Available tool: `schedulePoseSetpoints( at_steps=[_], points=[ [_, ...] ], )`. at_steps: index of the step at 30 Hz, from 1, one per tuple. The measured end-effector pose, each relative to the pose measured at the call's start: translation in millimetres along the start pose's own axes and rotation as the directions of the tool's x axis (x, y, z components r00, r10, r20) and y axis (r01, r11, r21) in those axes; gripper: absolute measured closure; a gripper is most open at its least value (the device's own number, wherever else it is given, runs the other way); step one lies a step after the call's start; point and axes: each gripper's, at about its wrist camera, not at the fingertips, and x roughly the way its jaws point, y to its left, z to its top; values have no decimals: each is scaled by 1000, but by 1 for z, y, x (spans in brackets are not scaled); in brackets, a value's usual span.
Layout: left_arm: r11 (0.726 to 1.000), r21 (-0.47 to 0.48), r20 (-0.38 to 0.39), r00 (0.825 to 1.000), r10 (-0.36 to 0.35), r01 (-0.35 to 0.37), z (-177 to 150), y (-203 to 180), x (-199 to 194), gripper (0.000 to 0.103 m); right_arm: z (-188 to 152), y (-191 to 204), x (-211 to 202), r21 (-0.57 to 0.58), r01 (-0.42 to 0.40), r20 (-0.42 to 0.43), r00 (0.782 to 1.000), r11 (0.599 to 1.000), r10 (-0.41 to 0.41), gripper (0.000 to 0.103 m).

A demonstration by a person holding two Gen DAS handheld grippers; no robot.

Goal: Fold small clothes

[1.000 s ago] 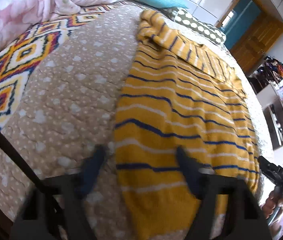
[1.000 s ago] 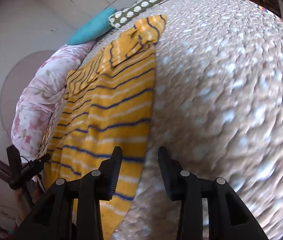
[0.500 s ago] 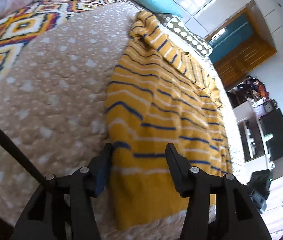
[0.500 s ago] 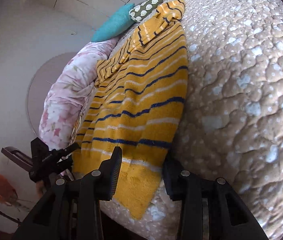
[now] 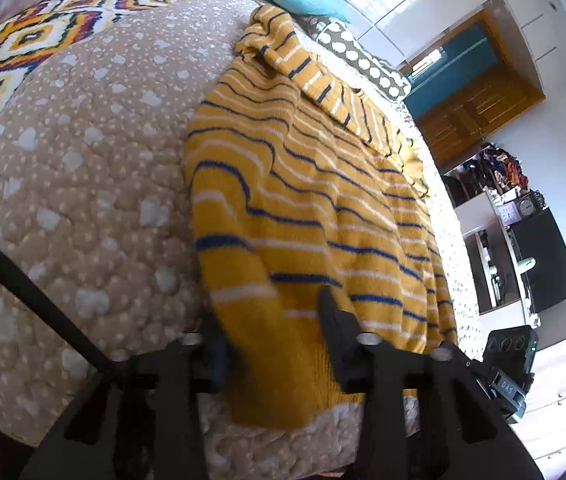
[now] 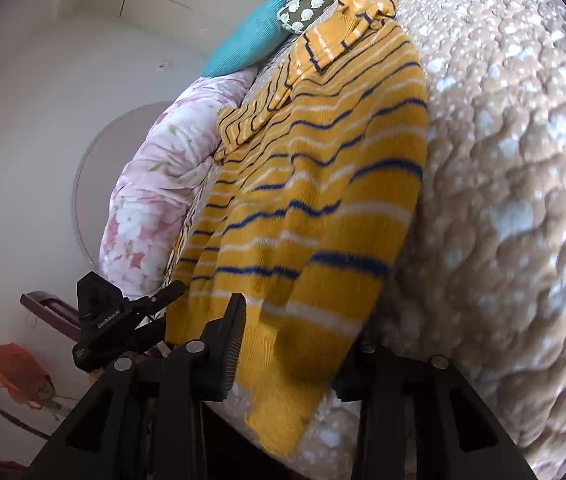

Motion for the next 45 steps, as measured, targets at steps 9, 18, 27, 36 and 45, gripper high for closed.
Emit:
schedulePoseSetpoints(
  at_steps=[9,18,27,36,45],
  points=[
    [994,-18,31,994,109,-108,4,-5,-9,95,0,11,7,-34,143,1,990,989,-143,93],
    [983,146,72,992,104,-114,-49,-36,-77,95,-48,20,-56,-109,94,-79,992,990,-103,95],
    [971,164,41,985,168,-173,-102,-20,-93,95,-106,27,-72,-184,141,-175,969,973,-173,96],
    [962,229,186,977,103,-145,5,-73,-91,95,-5,88,-83,-316,136,39,991,939,-130,96],
    [969,127,154,969,191,-211,156,-91,4,95,130,115,-15,-262,262,198,957,929,-214,96]
  ],
)
